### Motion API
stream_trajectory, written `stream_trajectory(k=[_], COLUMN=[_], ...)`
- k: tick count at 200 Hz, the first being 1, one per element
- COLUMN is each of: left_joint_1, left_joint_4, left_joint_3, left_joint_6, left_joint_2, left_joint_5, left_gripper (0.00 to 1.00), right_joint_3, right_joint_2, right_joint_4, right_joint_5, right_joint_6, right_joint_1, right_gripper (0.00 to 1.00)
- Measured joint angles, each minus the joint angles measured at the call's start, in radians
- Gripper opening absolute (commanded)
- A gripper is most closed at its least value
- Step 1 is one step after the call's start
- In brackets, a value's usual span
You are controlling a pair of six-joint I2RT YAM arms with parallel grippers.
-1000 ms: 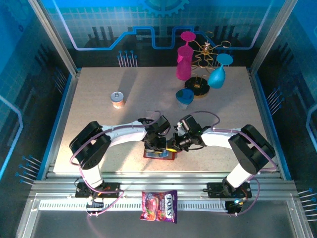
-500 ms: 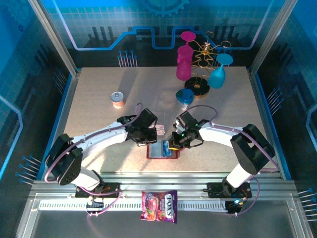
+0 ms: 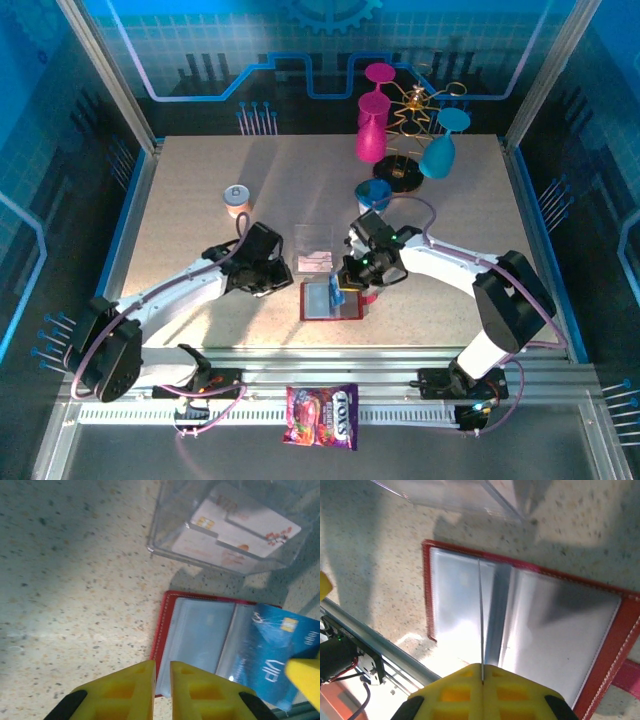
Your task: Take the credit cards out of the card holder
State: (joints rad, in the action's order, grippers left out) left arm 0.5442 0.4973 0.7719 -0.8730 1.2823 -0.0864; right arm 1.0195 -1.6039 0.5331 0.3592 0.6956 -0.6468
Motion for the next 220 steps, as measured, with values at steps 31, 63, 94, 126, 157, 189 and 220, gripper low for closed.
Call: stream_trajectory(k=[31, 63, 94, 126, 157, 189, 220], left_joint_1=[-0.046, -0.070, -0.104, -0.140, -0.174, -0.195, -0.206], left_joint_4=[-0.013, -0.027, -0.052, -0.063, -0.066, -0.066, -0.065], left_joint_3=[-0.042, -0.082, -0.128, -0.154, -0.177, -0.191, -0.201], left_joint_6=[0.000, -0.002, -0.017, -0.019, -0.019, -0.018, -0.019], left_joint_2=[-0.044, -0.071, -0.098, -0.134, -0.172, -0.190, -0.210], left_joint_5=[-0.017, -0.037, -0.070, -0.095, -0.110, -0.122, -0.126], left_gripper=[0.18, 0.18, 0.18, 0.18, 0.18, 0.18, 0.19], right_joint_3=[0.093, 0.216, 0.371, 0.497, 0.597, 0.735, 0.901], right_joint_2=[-0.002, -0.040, -0.125, -0.205, -0.264, -0.331, -0.430], right_joint_4=[0.082, 0.178, 0.287, 0.396, 0.480, 0.550, 0.633], right_joint_5=[-0.020, -0.039, -0.086, -0.148, -0.203, -0.229, -0.230], right_joint_6=[-0.128, -0.307, -0.501, -0.712, -0.917, -1.080, -1.192], right_joint_1=[0.000, 0.000, 0.000, 0.000, -0.003, -0.006, -0.008], right_gripper=[0.00, 0.00, 0.00, 0.00, 0.00, 0.00, 0.00])
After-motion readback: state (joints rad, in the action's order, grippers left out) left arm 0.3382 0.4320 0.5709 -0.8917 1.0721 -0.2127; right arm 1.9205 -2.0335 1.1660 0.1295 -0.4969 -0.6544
